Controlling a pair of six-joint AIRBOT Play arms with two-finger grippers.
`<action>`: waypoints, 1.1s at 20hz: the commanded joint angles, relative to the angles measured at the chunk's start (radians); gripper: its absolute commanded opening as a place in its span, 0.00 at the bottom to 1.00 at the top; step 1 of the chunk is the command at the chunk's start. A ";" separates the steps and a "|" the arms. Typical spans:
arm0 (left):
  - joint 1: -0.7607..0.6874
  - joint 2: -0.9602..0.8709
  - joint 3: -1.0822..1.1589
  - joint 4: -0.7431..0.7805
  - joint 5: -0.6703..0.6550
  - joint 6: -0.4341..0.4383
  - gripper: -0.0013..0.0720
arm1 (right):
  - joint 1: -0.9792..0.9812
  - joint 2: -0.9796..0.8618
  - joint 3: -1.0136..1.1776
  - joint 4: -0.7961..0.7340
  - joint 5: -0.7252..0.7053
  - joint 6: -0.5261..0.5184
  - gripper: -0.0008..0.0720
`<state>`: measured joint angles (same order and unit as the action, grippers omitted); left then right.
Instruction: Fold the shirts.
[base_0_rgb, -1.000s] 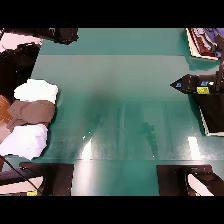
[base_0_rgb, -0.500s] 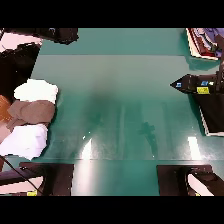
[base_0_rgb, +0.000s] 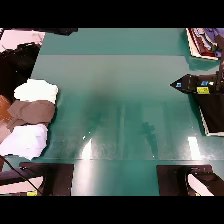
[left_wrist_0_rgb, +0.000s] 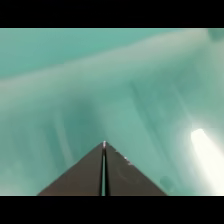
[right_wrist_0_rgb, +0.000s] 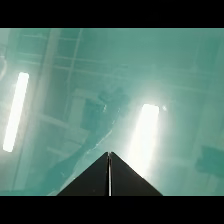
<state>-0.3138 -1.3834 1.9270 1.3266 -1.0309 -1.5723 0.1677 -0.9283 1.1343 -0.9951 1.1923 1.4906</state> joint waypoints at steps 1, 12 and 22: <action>0.000 0.000 0.000 0.049 0.075 0.032 0.05 | 0.001 0.001 0.000 0.000 -0.014 0.000 0.03; 0.427 -0.074 -0.386 0.417 -0.263 -0.052 0.55 | 0.001 0.001 -0.001 -0.001 -0.074 0.000 0.03; 0.488 -0.072 -0.726 0.272 0.122 -0.053 0.50 | 0.001 0.001 -0.001 0.000 -0.142 0.000 0.03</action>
<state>0.1661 -1.4563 1.2396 1.6547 -0.9997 -1.6226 0.1677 -0.9283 1.1339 -0.9958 1.0615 1.4906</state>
